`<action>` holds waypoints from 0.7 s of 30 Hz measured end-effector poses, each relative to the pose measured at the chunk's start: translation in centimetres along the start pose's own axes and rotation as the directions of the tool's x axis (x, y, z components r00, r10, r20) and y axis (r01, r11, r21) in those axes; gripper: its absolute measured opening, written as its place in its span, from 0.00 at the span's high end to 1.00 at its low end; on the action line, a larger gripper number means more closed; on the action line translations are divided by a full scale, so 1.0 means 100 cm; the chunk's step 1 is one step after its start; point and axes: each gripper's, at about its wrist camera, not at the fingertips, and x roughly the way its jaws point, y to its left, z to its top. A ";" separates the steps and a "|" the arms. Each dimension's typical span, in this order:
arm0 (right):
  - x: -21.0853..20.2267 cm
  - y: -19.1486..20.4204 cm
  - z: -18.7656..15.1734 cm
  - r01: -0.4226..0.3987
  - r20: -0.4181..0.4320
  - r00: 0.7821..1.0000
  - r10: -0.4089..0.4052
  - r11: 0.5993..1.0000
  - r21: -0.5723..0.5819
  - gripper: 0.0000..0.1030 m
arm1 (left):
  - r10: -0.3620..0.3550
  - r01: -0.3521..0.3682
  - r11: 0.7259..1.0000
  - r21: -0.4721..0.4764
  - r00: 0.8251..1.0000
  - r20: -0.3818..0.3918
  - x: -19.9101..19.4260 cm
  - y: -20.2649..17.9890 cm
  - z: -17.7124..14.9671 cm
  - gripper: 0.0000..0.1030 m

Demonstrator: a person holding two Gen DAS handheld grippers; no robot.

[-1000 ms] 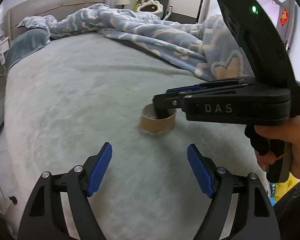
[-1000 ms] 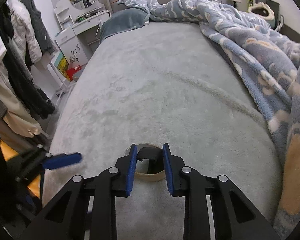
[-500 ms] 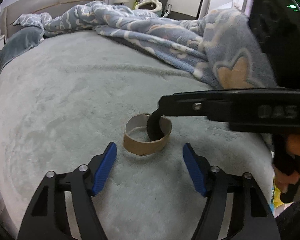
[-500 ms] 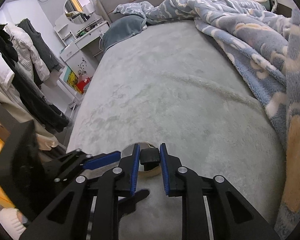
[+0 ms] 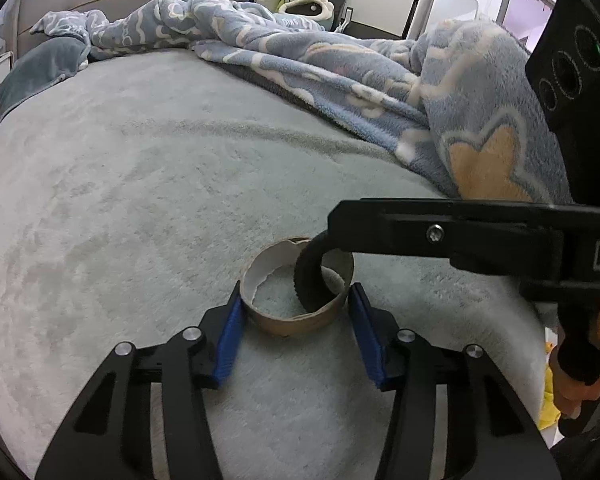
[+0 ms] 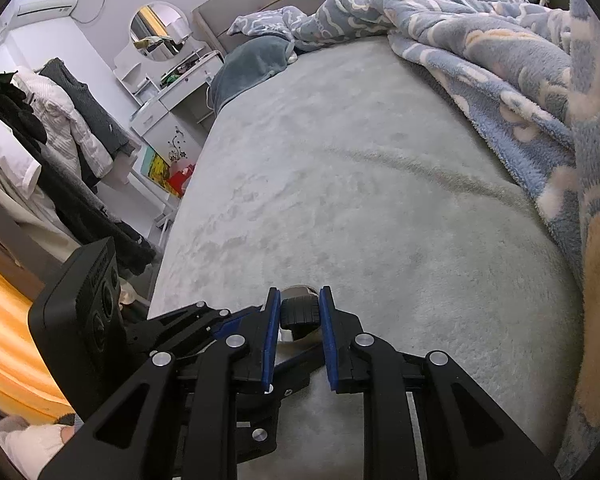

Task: Collect trash
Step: 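Grasp the roll with the left tool while the right tool releases it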

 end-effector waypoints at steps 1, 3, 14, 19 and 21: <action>-0.001 0.001 0.000 0.000 0.003 1.000 0.000 1.000 0.000 0.81 | -0.002 0.002 1.000 0.003 1.000 0.000 -0.001 0.000 0.000 0.48; -0.002 0.003 0.001 0.000 0.011 1.000 0.001 1.000 -0.005 0.81 | -0.012 0.012 1.000 0.011 1.000 -0.001 -0.002 -0.003 0.000 0.49; -0.011 0.019 0.011 -0.009 0.051 0.999 0.010 1.000 -0.010 0.81 | -0.024 0.024 0.999 -0.024 1.000 -0.006 -0.017 0.007 -0.004 0.49; -0.015 0.032 0.016 -0.007 0.077 0.997 0.008 1.000 -0.015 0.81 | -0.002 0.002 0.999 -0.037 1.000 0.009 -0.037 0.018 -0.008 0.49; -0.015 0.035 0.017 -0.005 0.082 0.997 0.006 1.000 -0.016 0.81 | 0.013 -0.013 0.999 -0.035 1.000 0.012 -0.046 0.023 -0.011 0.49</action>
